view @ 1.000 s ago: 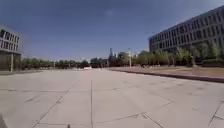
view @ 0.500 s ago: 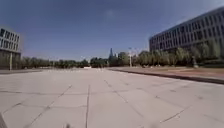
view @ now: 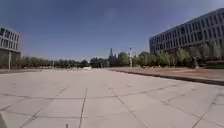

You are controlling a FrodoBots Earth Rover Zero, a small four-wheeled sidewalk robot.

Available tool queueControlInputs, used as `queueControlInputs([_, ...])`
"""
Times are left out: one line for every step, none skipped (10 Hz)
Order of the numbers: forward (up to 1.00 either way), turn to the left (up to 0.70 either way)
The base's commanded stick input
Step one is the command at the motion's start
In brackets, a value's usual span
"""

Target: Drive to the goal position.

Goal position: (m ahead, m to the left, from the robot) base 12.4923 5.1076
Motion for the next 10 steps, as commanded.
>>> queueControlInputs([0.7, 0.34])
queueControlInputs([0.7, 0.13])
queueControlInputs([0.7, 0.0])
queueControlInputs([0.7, 0.0])
queueControlInputs([0.7, 0.0])
queueControlInputs([0.7, 0.0])
queueControlInputs([0.7, 0.0])
queueControlInputs([0.7, 0.0])
queueControlInputs([0.7, 0.0])
queueControlInputs([0.7, 0.0])
